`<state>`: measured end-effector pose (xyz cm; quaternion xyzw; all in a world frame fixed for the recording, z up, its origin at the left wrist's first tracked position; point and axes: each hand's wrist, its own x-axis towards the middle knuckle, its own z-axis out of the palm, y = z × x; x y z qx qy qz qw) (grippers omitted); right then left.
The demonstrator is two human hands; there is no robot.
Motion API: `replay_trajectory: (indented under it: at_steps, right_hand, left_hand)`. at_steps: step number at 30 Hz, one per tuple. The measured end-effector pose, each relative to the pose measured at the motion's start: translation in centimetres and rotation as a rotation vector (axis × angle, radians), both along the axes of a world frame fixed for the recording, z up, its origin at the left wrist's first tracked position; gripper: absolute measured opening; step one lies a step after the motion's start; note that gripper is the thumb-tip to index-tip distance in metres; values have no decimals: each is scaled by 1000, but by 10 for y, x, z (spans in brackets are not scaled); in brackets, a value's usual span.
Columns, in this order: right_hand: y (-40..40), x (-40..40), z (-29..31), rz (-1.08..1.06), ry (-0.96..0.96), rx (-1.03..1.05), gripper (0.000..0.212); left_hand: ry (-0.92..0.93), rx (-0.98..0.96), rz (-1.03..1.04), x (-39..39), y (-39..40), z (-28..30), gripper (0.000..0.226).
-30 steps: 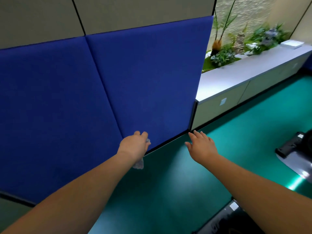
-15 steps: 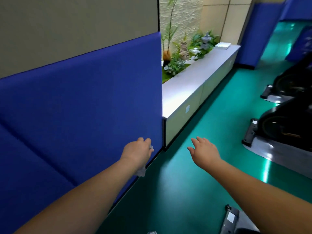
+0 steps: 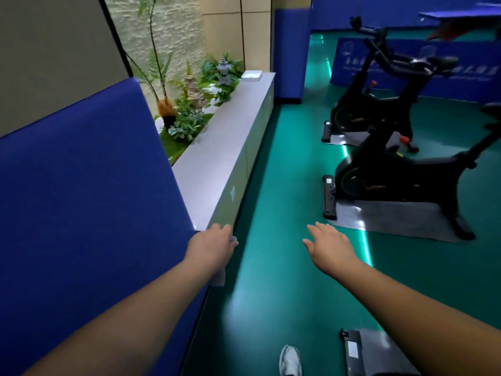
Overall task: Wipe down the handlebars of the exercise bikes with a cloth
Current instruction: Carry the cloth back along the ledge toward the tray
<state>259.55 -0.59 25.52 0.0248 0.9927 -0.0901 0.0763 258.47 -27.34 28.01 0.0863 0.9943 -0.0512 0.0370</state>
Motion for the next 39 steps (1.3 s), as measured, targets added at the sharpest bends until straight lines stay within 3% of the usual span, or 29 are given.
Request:
replay_trajectory:
  at_steps: [15, 19, 26, 34, 37, 39]
  right_hand:
    - [72, -281, 45, -16, 128, 78, 52]
    - [78, -343, 47, -21, 132, 73, 52]
    - [77, -475, 43, -69, 127, 86, 53]
    - [69, -616, 36, -143, 117, 42, 53]
    - [71, -657, 26, -148, 87, 31, 55]
    - [77, -687, 20, -154, 77, 11, 55]
  left_hand:
    - [67, 93, -20, -296, 70, 24, 28]
    - [43, 47, -34, -364, 75, 17, 22]
    - [42, 116, -76, -512, 65, 5, 30]
    - [-1, 64, -147, -662, 59, 4, 24]
    - [-84, -51, -195, -702, 64, 11, 14]
    - [-132, -125, -258, -728, 73, 18, 31]
